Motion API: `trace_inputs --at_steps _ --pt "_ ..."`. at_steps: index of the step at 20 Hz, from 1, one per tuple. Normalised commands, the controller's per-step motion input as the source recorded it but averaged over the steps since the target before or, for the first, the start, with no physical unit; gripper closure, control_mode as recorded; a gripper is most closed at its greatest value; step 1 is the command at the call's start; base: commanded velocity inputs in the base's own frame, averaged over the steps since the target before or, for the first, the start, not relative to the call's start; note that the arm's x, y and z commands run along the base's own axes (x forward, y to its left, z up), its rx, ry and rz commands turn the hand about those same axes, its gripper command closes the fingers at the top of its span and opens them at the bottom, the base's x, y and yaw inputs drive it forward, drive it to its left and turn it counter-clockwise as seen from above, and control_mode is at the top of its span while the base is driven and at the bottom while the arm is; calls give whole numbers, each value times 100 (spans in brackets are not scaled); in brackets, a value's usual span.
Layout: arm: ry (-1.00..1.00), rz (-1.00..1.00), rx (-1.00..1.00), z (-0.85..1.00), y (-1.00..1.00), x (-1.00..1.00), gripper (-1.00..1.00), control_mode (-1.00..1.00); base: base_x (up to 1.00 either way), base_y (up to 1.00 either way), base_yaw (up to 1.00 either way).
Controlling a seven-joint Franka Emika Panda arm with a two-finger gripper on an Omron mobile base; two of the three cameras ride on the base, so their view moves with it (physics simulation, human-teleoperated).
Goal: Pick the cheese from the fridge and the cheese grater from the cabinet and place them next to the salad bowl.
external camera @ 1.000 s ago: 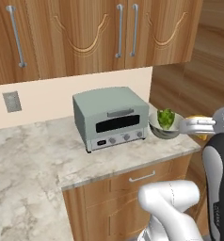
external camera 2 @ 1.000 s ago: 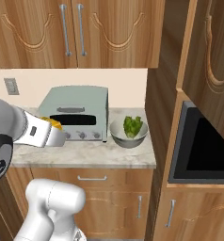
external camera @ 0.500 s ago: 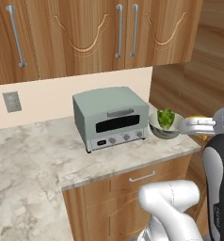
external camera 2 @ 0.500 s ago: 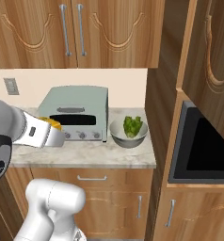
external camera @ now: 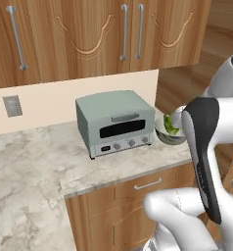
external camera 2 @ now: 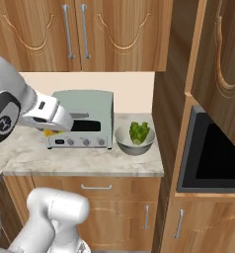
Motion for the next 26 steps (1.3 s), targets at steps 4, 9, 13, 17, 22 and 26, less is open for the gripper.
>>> trace_inputs --at_steps 4,9,13,17,22,26 --pt "-11 9 0 -91 -12 40 100 -100 0 0 0" --pt "-1 40 0 -92 -17 14 100 -100 0 0 0" --pt "0 41 -2 -64 -4 6 100 -100 0 0 0" --pt "-3 9 -11 -81 0 2 100 -100 0 0 0" --pt "0 -2 -10 -42 5 19 100 -100 0 0 0" --pt "0 -14 0 -23 16 50 100 -100 0 0 0"
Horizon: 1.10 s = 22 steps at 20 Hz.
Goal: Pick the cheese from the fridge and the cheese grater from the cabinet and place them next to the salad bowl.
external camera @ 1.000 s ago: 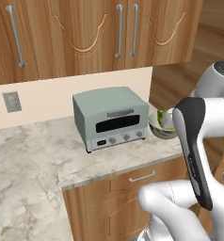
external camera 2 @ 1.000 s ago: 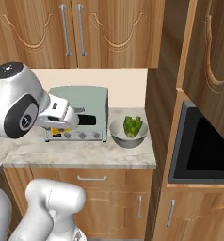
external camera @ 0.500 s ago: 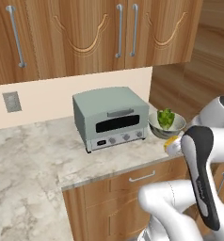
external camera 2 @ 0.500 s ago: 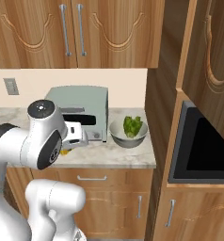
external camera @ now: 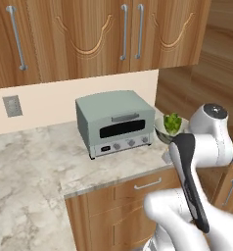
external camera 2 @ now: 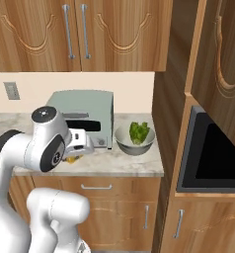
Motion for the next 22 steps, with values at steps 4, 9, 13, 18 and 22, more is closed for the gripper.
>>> trace_inputs --at_steps 4,9,13,18,22 --pt "0 -23 3 -14 16 63 100 -100 0 0 0" --pt "0 -20 3 -1 0 48 100 -100 0 0 0" --pt "4 -6 1 -5 -2 62 100 -100 0 0 0" --pt "0 0 0 -5 -5 53 100 -100 0 0 0" --pt "0 0 0 -13 -1 20 100 -100 0 0 0"
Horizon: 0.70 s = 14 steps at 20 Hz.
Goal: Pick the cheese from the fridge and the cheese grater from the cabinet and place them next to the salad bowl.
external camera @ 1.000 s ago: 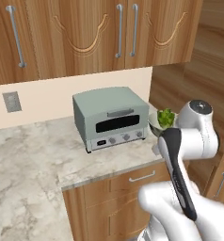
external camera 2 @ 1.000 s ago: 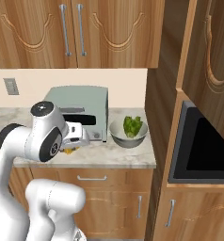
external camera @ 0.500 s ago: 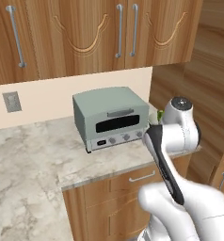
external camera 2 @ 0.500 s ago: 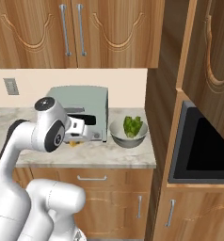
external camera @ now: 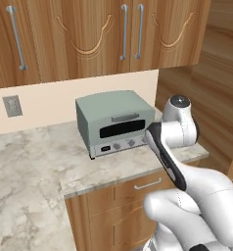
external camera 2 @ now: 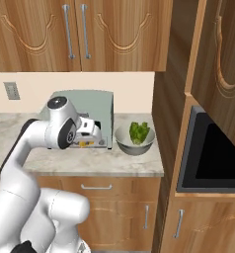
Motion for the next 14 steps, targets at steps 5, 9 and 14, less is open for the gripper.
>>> trace_inputs --at_steps 5,9,14 --pt "0 0 0 -61 0 1 100 -100 0 0 0" --pt "-1 0 0 -60 0 13 100 -100 0 0 0" --pt "0 0 0 -56 0 46 100 -100 0 0 0"
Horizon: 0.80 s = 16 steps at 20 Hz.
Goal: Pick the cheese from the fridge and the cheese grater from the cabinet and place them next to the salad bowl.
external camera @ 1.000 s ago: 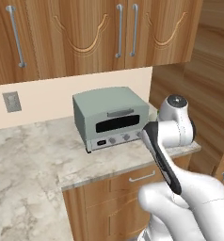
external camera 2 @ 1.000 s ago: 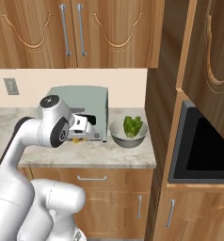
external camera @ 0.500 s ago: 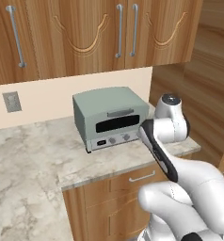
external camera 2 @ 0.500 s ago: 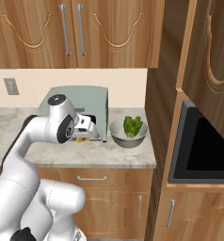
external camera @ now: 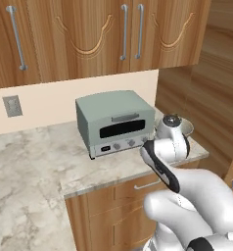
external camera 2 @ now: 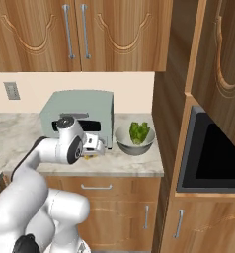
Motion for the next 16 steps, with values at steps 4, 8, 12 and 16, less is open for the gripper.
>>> trace_inputs --at_steps 4,8,12,16 --pt "0 -10 7 -28 0 63 100 -100 0 0 0" --pt "0 -14 19 -11 -8 10 100 -100 0 0 0" --pt "0 -9 16 -9 -26 -1 100 -100 0 0 0" --pt "-8 -2 3 -37 -11 6 100 -100 0 0 0"
